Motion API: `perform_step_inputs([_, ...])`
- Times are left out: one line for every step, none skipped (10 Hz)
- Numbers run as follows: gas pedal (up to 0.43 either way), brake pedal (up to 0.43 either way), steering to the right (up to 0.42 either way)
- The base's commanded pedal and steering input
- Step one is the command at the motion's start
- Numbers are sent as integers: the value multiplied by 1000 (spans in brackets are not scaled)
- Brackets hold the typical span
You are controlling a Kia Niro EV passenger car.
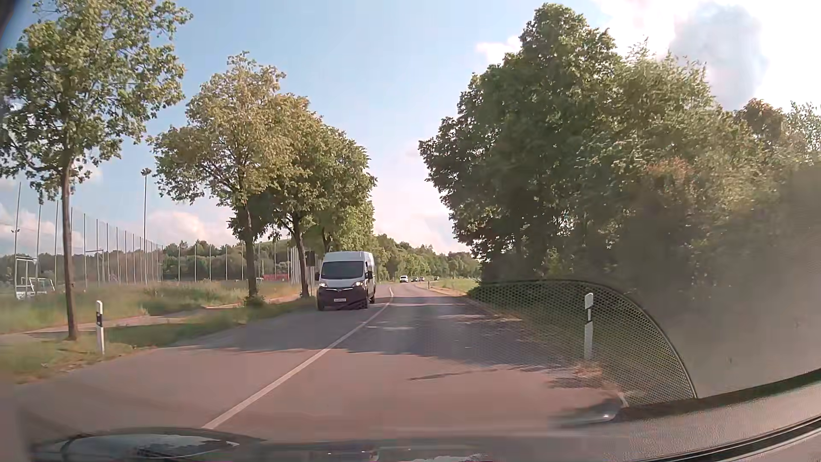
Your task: Follow the waypoints while adhering to traffic rules and regulations
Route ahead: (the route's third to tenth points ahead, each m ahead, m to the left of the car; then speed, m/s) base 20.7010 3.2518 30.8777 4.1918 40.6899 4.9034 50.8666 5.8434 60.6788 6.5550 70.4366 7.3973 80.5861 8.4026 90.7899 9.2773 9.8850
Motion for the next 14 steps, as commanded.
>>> perform_step_inputs([287,18,3])
perform_step_inputs([287,12,3])
perform_step_inputs([311,12,2])
perform_step_inputs([331,12,2])
perform_step_inputs([339,18,1])
perform_step_inputs([331,12,-1])
perform_step_inputs([319,18,-3])
perform_step_inputs([319,18,-5])
perform_step_inputs([319,18,-6])
perform_step_inputs([319,12,-9])
perform_step_inputs([319,12,-11])
perform_step_inputs([331,12,-11])
perform_step_inputs([350,18,-11])
perform_step_inputs([370,12,-14])
